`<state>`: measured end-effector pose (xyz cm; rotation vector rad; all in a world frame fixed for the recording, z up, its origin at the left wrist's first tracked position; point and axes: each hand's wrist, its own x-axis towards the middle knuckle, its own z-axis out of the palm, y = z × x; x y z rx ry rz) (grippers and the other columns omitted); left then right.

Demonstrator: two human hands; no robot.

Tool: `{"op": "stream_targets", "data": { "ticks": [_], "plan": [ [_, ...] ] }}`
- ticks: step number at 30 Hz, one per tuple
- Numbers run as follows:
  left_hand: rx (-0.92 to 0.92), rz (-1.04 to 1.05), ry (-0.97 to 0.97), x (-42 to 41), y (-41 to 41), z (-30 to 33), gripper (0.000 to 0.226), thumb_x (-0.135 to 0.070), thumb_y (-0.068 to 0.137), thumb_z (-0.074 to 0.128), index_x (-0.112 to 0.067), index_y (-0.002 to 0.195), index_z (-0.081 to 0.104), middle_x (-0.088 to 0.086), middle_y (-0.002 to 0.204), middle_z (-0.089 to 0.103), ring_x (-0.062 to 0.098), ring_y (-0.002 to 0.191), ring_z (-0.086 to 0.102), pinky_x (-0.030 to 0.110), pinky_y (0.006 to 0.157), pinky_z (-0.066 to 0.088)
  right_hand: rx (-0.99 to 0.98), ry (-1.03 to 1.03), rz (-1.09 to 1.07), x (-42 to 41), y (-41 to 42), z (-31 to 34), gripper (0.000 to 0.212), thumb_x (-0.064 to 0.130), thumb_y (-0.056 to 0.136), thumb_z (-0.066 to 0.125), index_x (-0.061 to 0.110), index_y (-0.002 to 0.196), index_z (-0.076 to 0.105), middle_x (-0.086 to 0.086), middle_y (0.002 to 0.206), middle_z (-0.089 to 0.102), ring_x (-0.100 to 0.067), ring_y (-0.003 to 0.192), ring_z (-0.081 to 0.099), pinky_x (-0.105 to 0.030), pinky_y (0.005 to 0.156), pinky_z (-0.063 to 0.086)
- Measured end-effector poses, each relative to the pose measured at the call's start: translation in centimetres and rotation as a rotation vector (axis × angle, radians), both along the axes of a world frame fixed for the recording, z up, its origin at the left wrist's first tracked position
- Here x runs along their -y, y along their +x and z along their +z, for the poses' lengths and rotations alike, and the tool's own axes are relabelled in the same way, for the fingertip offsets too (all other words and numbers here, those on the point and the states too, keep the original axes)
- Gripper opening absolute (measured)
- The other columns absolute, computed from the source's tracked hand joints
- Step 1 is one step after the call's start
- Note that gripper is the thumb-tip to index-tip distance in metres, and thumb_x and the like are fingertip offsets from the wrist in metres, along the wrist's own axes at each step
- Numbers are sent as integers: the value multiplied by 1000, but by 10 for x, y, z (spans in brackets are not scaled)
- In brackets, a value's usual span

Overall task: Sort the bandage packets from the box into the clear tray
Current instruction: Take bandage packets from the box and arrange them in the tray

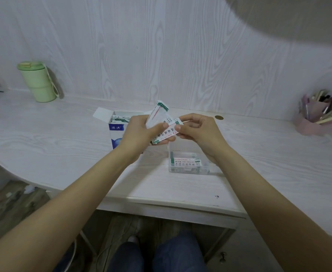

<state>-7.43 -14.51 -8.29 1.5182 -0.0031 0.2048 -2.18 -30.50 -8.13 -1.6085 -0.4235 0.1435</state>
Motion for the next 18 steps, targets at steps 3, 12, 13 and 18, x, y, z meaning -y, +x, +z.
{"op": "stream_targets", "data": {
  "ticks": [3,12,13,18],
  "plan": [
    [57,75,78,2,0,-2,12,-7,82,69,-18,86,66,1,80,72,14,67,72,26,61,59,12,12,-23,-2,-2,1,17,0,80,70,1,97,67,-11,75,70,-12,65,68,-17,64,54],
    [-3,25,139,-6,0,-5,14,-13,83,70,-24,91,67,-5,93,73,19,90,70,38,82,57,58,21,-95,4,-6,-2,16,-2,82,69,6,96,68,-9,82,73,-13,74,71,-16,66,54],
    [-11,23,153,-6,0,-5,15,-12,82,71,-24,90,68,-5,93,73,21,91,70,42,84,57,68,14,-96,5,-7,-2,17,-2,81,69,6,96,68,-9,82,73,-13,75,71,-17,66,54],
    [-60,-17,232,-8,0,-5,15,-17,81,74,-27,92,70,1,92,75,32,93,69,64,87,46,95,-41,-89,7,-7,-2,20,0,81,71,8,99,70,-6,82,74,-14,75,71,-18,67,54]
  ]
}}
